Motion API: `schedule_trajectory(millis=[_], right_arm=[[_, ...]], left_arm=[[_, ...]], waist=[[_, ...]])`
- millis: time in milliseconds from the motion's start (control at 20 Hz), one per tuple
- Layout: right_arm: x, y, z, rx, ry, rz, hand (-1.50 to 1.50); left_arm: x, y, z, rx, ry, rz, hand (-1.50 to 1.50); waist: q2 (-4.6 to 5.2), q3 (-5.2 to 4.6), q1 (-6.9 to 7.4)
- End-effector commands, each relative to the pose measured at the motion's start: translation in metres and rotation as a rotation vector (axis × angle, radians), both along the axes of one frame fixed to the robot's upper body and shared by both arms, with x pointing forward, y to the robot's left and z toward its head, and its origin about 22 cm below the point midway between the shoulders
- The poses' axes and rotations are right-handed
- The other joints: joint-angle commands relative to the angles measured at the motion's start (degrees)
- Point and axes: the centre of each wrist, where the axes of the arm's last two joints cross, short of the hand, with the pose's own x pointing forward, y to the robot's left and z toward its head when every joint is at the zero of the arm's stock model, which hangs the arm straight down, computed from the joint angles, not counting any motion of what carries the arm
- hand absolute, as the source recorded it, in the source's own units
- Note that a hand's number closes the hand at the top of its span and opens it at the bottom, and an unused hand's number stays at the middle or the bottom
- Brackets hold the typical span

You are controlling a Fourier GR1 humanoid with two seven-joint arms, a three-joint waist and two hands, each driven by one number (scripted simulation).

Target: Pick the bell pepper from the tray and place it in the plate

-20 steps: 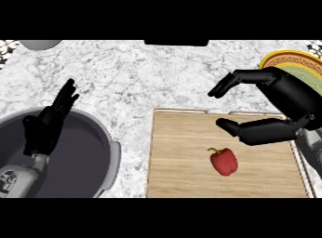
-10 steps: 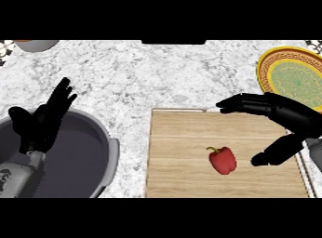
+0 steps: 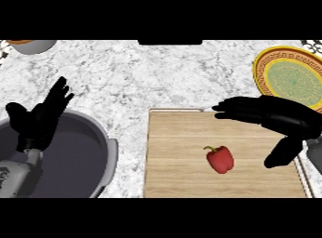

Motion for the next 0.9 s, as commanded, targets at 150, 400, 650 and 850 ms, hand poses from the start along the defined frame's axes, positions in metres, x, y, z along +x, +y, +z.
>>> schedule_trajectory(millis=[150,400,650,850], right_arm=[[-0.014,0.014,0.004,-0.24,-0.01,-0.011,-1.5],[-0.022,0.047,-0.002,-0.362,-0.107,-0.011,-1.5],[-0.032,0.049,-0.032,-0.444,-0.141,-0.035,-1.5],[-0.019,0.074,-0.026,-0.523,-0.154,-0.038,-1.5]], left_arm=[[-0.008,0.015,-0.021,0.001,0.058,0.005,0.0],[-0.009,-0.006,-0.028,-0.004,0.049,0.016,0.0],[0.0,-0.011,0.003,0.008,0.051,0.02,0.0],[-0.004,-0.002,-0.017,0.008,0.046,0.008,0.0]], waist=[[0.24,-0.41,-0.3],[0.29,-0.4,-0.1],[0.21,-0.33,0.01],[0.35,-0.38,0.17]])
